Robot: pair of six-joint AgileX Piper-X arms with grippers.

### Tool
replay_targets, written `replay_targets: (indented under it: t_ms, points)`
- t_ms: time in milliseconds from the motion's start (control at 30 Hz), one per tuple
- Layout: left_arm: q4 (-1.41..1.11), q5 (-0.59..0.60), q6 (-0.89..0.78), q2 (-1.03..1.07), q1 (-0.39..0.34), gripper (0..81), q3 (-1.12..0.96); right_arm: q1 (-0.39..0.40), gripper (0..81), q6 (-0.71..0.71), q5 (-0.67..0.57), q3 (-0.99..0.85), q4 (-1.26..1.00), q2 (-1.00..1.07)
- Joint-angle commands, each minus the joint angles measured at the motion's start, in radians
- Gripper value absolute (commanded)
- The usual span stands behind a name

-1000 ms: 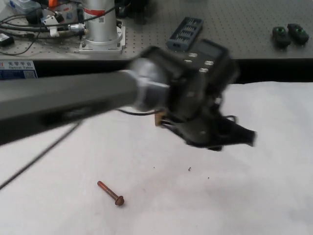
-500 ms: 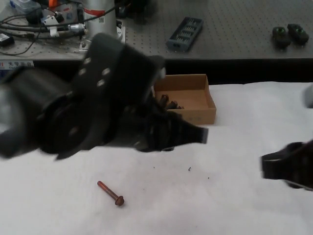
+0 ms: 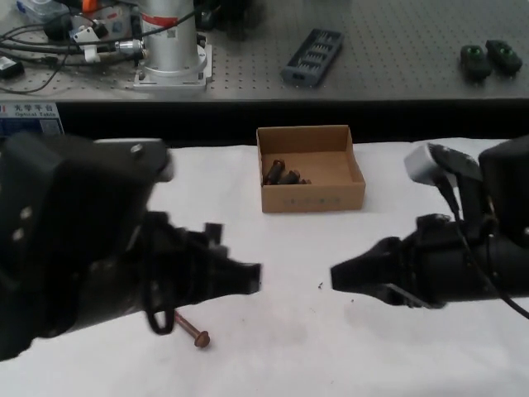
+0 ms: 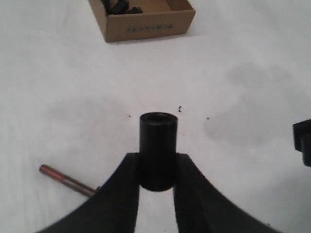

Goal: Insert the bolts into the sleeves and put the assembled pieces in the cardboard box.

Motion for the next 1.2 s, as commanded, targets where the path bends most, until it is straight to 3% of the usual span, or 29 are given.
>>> replay_targets:
  t_ms: [0, 400, 667, 933, 1167]
  points:
    - [-0.017, -0.014, -0.005, -0.032, 0.021, 4.4, 0.013, -0.007, 19.1, 0.034, -0.064, -0.014, -0.049, 0.029]
    - [-0.020, -0.014, 0.004, -0.116, 0.070, 4.4, 0.112, -0.004, 19.1, 0.009, -0.166, -0.077, -0.084, 0.217]
    - [-0.046, -0.042, 0.004, -0.152, 0.080, 4.4, 0.172, 0.061, 19.1, -0.041, -0.247, -0.142, -0.084, 0.328]
    - [-0.050, -0.047, 0.039, -0.193, 0.177, 4.4, 0.205, 0.124, 19.1, -0.072, -0.239, -0.207, -0.068, 0.423]
    - [-0.052, -0.023, 0.106, -0.257, 0.269, 4.4, 0.205, 0.143, 19.1, -0.235, -0.153, -0.278, 0.060, 0.484]
